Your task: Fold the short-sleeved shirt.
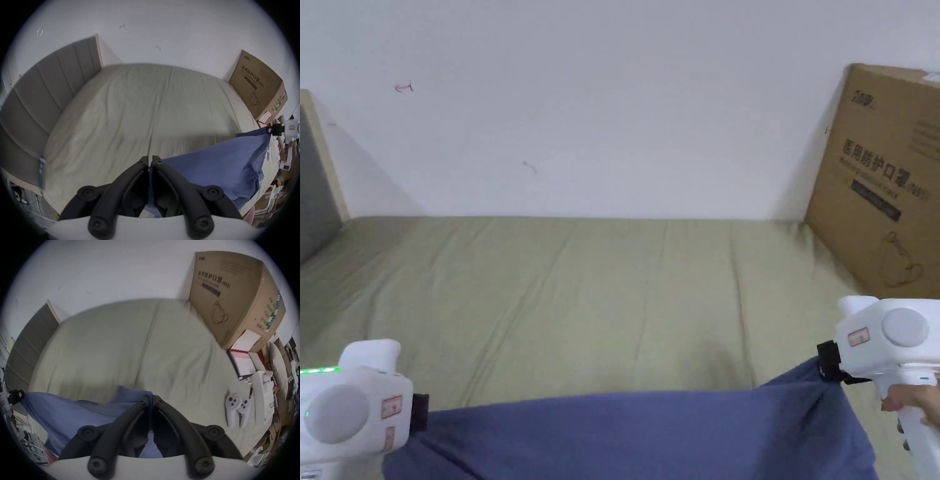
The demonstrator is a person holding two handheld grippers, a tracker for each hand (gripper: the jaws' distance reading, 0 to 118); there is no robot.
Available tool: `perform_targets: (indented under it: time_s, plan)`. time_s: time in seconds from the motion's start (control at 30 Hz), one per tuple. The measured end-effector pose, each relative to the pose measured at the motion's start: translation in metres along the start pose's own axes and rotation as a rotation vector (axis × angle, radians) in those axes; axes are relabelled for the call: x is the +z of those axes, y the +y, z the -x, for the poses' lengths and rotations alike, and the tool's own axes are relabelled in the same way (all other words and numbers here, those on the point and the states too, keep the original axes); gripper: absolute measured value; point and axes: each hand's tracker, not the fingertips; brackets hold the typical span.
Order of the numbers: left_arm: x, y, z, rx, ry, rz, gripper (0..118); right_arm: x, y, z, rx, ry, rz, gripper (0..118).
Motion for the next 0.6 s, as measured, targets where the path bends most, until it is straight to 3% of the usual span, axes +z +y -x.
perform_targets:
  time_s: [0.37, 0.6]
  plan:
    - [0.088, 0.108, -0.008, -0.054, 0.015, -0.232, 2, 0.161, 0.065, 0.009, -0.110, 0.008, -0.315, 3]
    - [0.125, 0.181, -0.009, -0.052, 0.064, -0.311, 2, 0.216, 0.117, 0.016, -0.179, 0.055, -0.481, 3]
